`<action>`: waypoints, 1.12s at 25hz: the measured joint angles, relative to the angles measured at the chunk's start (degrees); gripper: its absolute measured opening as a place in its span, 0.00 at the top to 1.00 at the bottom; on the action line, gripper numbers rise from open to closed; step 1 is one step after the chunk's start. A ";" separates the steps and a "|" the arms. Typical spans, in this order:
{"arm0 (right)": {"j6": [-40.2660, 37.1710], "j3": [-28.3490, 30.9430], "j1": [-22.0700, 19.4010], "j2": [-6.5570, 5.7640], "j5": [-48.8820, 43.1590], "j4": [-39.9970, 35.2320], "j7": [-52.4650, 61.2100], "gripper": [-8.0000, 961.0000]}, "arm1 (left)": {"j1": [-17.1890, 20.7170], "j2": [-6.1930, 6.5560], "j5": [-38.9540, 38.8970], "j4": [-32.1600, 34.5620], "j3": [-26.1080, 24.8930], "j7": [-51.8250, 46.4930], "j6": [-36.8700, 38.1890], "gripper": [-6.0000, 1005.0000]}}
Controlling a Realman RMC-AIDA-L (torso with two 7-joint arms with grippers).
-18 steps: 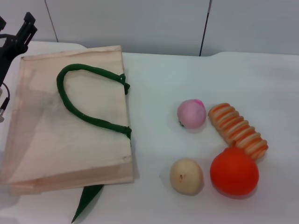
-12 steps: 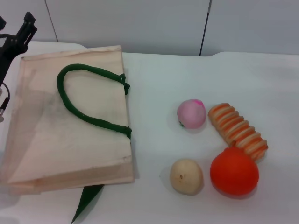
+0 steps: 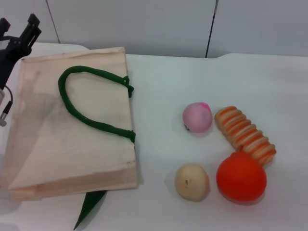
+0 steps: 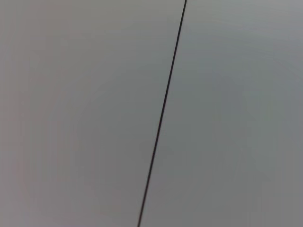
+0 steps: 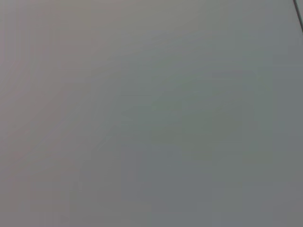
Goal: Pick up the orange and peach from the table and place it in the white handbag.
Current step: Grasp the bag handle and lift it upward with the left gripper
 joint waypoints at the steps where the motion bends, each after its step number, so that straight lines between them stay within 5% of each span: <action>1: -0.09 -0.02 0.00 -0.01 -0.02 -0.06 0.08 0.07 | -0.03 0.07 0.43 0.11 0.14 -1.24 0.08 0.12; 7: -1.56 -0.69 0.23 -0.32 -4.37 -1.63 3.37 0.08 | 0.24 1.44 9.77 4.55 0.30 -18.27 0.16 0.12; 13: -6.55 -0.68 2.11 -0.42 -24.07 -9.50 15.52 0.08 | 1.41 2.25 23.17 14.63 0.36 -42.70 0.24 0.12; 20: -9.37 -0.66 4.58 -0.50 -37.60 -14.21 21.67 0.08 | 1.47 1.30 49.93 32.86 0.35 -77.90 -1.45 0.13; 24: -9.17 -0.63 4.61 -0.53 -37.47 -14.46 21.70 0.09 | 1.15 -0.11 61.37 40.68 0.32 -89.04 -1.95 0.13; 28: -8.81 -0.11 4.42 -0.53 -37.21 -14.51 21.71 0.09 | 0.26 -0.05 69.47 42.41 0.32 -94.69 -1.40 0.13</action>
